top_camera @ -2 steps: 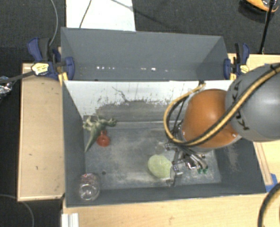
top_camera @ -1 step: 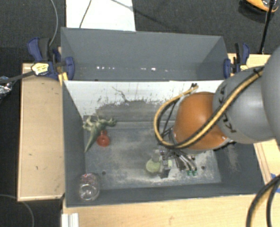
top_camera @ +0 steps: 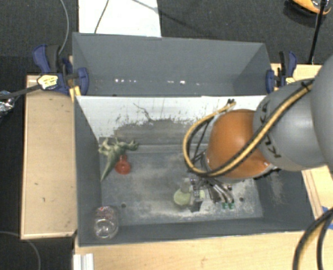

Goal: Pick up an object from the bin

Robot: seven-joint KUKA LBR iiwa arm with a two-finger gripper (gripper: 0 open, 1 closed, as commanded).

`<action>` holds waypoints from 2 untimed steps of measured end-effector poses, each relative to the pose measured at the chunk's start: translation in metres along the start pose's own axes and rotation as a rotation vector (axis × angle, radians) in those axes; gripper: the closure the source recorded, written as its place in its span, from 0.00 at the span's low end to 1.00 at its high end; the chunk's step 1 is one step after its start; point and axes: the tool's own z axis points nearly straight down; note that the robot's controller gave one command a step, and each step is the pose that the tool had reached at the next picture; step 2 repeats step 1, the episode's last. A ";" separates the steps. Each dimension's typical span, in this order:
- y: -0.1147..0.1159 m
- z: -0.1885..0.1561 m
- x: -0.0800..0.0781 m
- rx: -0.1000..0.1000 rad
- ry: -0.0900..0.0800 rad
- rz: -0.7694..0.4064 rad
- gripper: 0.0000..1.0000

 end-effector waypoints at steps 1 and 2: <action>-0.015 -0.145 -0.026 0.000 -0.005 -0.054 1.00; -0.015 -0.145 -0.026 0.000 -0.005 -0.054 1.00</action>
Offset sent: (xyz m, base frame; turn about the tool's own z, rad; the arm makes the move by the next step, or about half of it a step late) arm 0.0000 0.0000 0.0000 0.0000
